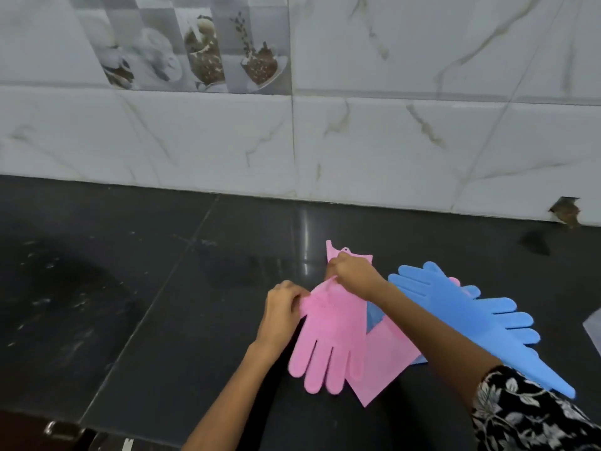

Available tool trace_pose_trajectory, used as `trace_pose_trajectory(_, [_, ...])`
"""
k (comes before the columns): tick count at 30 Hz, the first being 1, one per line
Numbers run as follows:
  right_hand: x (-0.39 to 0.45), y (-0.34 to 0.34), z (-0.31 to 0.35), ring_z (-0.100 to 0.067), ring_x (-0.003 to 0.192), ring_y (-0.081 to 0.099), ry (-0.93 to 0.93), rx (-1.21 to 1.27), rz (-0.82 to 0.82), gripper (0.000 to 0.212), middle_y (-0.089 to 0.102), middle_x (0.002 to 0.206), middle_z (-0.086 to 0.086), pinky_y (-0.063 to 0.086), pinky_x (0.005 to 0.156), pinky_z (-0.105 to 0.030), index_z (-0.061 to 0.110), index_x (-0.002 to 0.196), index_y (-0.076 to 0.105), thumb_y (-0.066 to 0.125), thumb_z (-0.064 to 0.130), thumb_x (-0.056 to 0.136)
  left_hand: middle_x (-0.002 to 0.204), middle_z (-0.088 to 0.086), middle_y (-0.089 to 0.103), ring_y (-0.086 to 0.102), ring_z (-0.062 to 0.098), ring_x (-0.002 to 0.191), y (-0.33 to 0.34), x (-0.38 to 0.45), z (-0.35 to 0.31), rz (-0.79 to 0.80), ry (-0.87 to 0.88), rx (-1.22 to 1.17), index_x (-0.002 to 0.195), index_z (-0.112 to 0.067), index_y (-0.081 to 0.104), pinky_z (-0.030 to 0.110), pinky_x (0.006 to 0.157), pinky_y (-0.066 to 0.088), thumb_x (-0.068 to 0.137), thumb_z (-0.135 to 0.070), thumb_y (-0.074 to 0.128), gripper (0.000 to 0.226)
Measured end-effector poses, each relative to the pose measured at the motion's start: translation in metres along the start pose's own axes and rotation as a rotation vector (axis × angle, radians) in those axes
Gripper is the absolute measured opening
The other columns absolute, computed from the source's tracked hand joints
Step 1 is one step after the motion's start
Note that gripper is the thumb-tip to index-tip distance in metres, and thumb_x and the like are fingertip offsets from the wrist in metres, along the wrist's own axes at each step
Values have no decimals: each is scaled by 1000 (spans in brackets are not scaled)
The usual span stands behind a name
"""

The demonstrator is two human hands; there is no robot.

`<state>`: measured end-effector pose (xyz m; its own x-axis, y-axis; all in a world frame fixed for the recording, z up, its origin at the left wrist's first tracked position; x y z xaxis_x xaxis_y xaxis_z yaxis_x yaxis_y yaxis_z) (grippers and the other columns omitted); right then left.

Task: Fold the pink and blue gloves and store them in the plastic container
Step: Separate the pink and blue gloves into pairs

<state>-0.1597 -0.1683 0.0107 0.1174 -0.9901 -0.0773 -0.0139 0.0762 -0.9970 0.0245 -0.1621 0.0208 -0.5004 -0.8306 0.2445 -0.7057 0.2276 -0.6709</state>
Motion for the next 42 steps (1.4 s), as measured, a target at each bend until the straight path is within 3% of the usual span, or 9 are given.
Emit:
trace_pose_trajectory(5, [13,-20,19,-22,99,57,13,47,33,21,69,101,-1,49,78,-35,24,97,71,54,17,86,82,13,69,64,25,78,-50,25,32,77,3,117,81,-5,76,33,74,51,70,17,51,35])
trace_pose_trajectory(12, [15,-28,26,-25,83,67,451,564,227,26,73,90,-12,56,83,-38,5,89,73,73,28,77,99,14,67,60,29,96,-40,99,28,253,127,297,92,-4,74,39,85,47,79,15,44,38])
trace_pose_trajectory(17, [-14,-9,11,-23,76,64,714,353,94,22,70,84,-8,49,66,-28,7,90,71,65,28,83,128,24,52,50,40,117,17,60,28,-15,-43,357,116,1,59,44,98,40,88,2,40,34])
trace_pose_trajectory(20, [-28,-3,6,-24,82,64,641,330,13,32,72,90,-7,49,71,-31,12,92,72,60,41,87,151,30,21,23,47,139,51,19,30,1,-297,338,143,3,27,53,116,20,98,-20,39,52])
trace_pose_trajectory(24, [-40,-8,11,-25,110,51,330,143,-198,37,62,116,-4,37,89,-35,18,114,65,58,43,88,154,31,-6,-5,41,145,73,-3,46,181,-328,520,147,2,-3,47,118,2,100,-39,27,69])
trace_pose_trajectory(27, [-43,7,31,-19,114,49,102,64,27,41,62,122,1,35,97,-34,23,119,62,56,47,87,155,28,-12,-9,38,145,68,3,56,277,-278,554,146,0,-11,45,118,0,101,-38,24,69])
trace_pose_trajectory(29, [-43,19,38,-19,115,50,102,34,157,39,61,123,0,34,99,-34,22,121,60,55,44,89,155,26,-15,-12,36,145,64,5,62,328,-259,545,146,-1,-13,43,119,0,101,-38,21,68])
trace_pose_trajectory(35, [-34,14,71,-28,97,60,167,65,118,24,67,102,-10,39,92,-37,10,99,66,46,20,93,156,15,-23,-20,26,145,42,15,81,533,-130,377,148,-10,-14,38,117,-8,99,-29,30,68])
trace_pose_trajectory(42, [-39,32,170,-34,87,61,129,407,22,27,67,96,-17,43,76,-38,4,94,69,49,22,92,160,-3,3,-1,13,147,14,33,99,509,-59,164,150,-23,15,39,118,-4,103,-25,25,48])
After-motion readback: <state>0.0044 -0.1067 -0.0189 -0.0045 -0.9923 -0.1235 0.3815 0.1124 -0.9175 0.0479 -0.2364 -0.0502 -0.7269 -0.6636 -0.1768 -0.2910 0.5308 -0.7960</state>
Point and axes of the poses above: each hand's wrist, its own x-axis towards the middle knuckle, its own y-axis out of the palm, z = x × y, the point moved 3 cm from there along x, towards the middle knuckle
